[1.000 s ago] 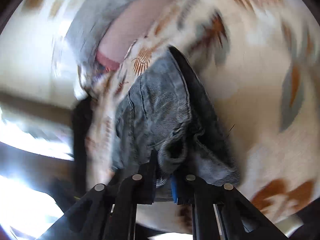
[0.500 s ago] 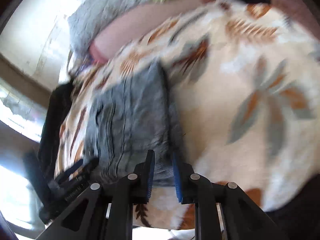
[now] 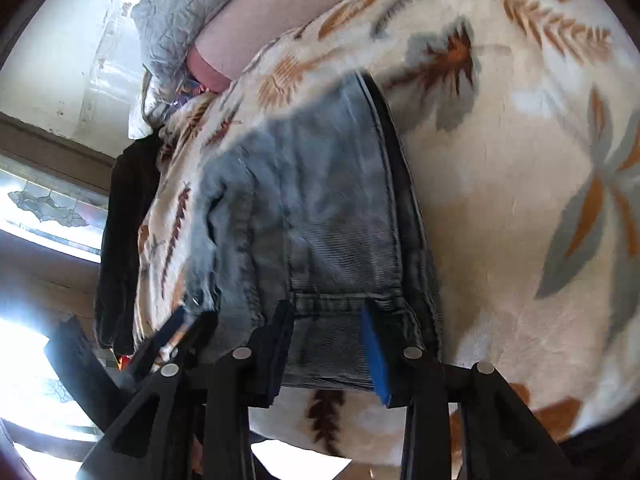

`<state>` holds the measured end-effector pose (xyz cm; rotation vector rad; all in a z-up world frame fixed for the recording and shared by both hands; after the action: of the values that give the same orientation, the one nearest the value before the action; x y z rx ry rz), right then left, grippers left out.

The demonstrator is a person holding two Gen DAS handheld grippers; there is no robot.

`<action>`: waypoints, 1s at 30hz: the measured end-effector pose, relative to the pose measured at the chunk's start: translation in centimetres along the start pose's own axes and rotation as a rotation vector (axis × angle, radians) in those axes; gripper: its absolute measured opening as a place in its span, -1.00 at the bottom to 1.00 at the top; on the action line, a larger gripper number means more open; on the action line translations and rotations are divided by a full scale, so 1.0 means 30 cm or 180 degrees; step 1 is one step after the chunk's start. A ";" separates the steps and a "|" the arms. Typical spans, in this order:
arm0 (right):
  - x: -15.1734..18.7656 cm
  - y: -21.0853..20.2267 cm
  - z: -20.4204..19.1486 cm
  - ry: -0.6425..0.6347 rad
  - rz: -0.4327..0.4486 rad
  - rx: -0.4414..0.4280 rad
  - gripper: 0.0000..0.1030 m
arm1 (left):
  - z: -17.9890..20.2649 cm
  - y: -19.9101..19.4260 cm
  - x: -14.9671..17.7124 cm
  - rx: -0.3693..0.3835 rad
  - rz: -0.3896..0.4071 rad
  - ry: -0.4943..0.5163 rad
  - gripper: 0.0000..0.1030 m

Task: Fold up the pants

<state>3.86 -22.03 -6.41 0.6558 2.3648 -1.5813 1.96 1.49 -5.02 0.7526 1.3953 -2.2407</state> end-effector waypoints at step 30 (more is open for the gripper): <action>-0.501 0.440 -0.554 -0.1560 -0.0258 0.1588 -0.64 | -0.083 0.139 -0.009 0.0782 -0.0347 -0.0654 0.37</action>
<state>24.35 -6.18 -4.32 0.2088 1.6760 -2.1003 5.17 1.98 -8.63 0.5121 1.1027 -2.5245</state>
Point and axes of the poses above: each gripper's, at about its wrist camera, not at the fingertips, and y roughly the way its jaws point, z to its right, x to its underside, the point moved 3 cm from there along y, roughly the way its jaws point, and after that the axes turned 10 degrees about x, right-handed, at the moved point
